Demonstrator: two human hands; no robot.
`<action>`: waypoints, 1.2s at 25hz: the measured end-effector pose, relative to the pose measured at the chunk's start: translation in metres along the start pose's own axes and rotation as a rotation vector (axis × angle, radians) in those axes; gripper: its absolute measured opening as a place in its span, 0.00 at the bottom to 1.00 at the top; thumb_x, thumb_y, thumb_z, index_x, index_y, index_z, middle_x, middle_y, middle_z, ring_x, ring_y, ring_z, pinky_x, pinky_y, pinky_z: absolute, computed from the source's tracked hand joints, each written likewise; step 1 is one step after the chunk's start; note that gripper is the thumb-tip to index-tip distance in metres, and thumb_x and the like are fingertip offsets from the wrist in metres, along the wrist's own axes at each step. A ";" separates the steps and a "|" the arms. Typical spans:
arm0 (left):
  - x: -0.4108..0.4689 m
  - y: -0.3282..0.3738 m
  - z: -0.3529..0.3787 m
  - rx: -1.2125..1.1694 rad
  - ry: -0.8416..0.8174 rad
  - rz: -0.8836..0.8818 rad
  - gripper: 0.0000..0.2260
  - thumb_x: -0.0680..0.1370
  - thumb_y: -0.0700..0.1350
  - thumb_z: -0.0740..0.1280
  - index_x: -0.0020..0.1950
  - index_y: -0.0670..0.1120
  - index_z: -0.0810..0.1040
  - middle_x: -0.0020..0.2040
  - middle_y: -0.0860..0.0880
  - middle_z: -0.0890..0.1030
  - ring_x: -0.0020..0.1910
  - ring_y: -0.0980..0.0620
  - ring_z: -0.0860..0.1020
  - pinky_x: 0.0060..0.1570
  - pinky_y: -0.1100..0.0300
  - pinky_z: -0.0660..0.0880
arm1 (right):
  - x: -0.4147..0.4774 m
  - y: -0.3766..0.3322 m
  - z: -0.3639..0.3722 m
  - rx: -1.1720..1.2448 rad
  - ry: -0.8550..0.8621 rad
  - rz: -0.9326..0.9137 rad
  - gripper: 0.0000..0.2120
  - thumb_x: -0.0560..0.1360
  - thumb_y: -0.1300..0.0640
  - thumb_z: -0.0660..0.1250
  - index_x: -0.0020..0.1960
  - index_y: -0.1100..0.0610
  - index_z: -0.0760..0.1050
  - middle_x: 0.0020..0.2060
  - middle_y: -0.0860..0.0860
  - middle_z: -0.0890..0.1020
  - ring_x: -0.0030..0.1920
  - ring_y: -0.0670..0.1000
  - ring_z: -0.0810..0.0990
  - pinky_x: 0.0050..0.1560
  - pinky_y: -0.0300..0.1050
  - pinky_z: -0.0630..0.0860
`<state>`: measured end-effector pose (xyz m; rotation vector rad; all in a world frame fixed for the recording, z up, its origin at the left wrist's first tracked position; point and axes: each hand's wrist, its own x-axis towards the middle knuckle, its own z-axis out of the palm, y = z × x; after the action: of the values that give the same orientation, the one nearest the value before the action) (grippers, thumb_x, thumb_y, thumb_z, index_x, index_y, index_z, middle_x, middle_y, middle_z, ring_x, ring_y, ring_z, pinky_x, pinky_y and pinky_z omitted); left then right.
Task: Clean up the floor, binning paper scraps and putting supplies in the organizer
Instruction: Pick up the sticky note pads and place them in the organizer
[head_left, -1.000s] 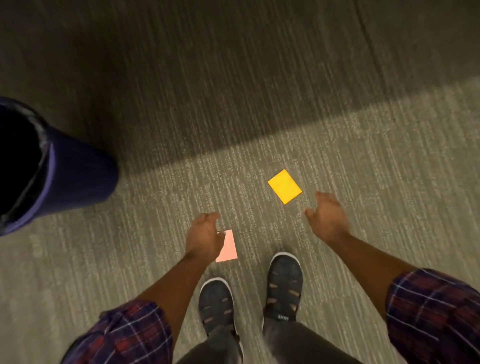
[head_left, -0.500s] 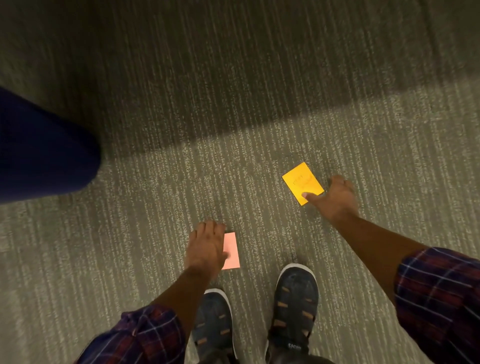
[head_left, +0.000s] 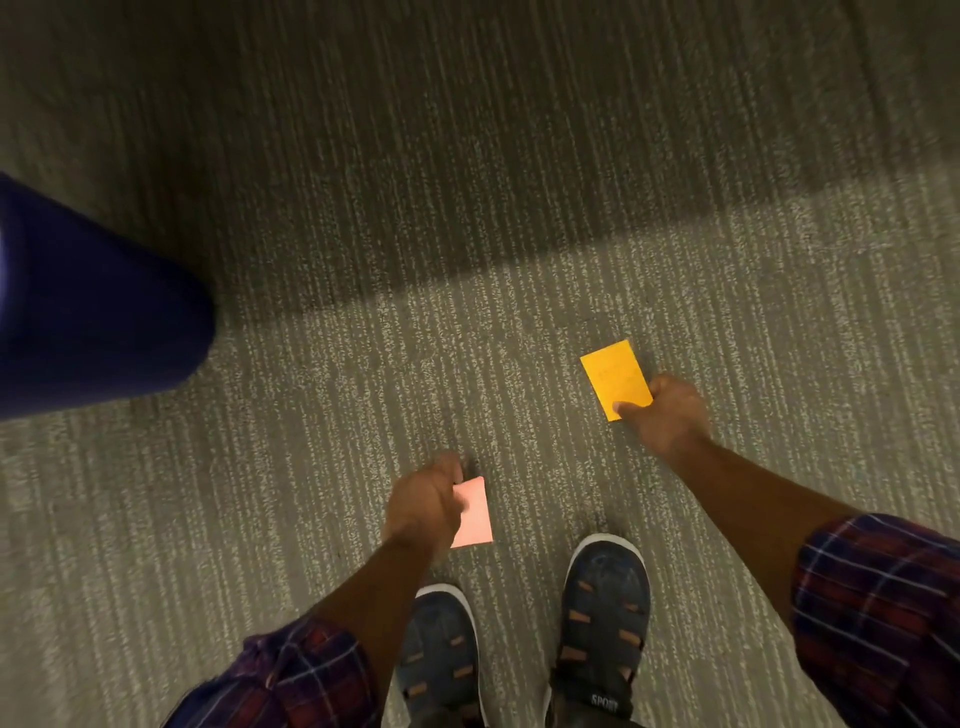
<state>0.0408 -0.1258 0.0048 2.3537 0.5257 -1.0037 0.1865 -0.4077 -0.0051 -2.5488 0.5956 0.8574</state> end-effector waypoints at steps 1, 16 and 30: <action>-0.002 -0.003 -0.002 -0.139 0.003 -0.020 0.10 0.77 0.40 0.72 0.51 0.51 0.74 0.46 0.48 0.83 0.44 0.48 0.80 0.35 0.60 0.72 | -0.006 -0.002 -0.001 0.082 0.006 0.047 0.16 0.67 0.53 0.79 0.44 0.54 0.71 0.45 0.60 0.84 0.47 0.62 0.84 0.47 0.55 0.80; -0.156 0.147 -0.222 -1.018 -0.064 -0.043 0.08 0.85 0.40 0.62 0.52 0.43 0.82 0.45 0.48 0.84 0.46 0.51 0.80 0.45 0.53 0.77 | -0.202 -0.109 -0.190 0.746 -0.288 -0.047 0.10 0.78 0.69 0.67 0.42 0.58 0.71 0.35 0.58 0.80 0.30 0.50 0.82 0.38 0.53 0.81; -0.362 0.311 -0.478 -1.123 0.122 0.151 0.07 0.82 0.37 0.66 0.55 0.39 0.85 0.50 0.39 0.87 0.44 0.50 0.85 0.38 0.60 0.81 | -0.391 -0.242 -0.479 0.970 -0.369 -0.342 0.06 0.78 0.63 0.70 0.55 0.62 0.78 0.37 0.58 0.86 0.34 0.54 0.84 0.36 0.48 0.80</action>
<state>0.2312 -0.1365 0.6532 1.4016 0.6989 -0.3121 0.2523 -0.3305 0.6510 -1.5056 0.3169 0.6566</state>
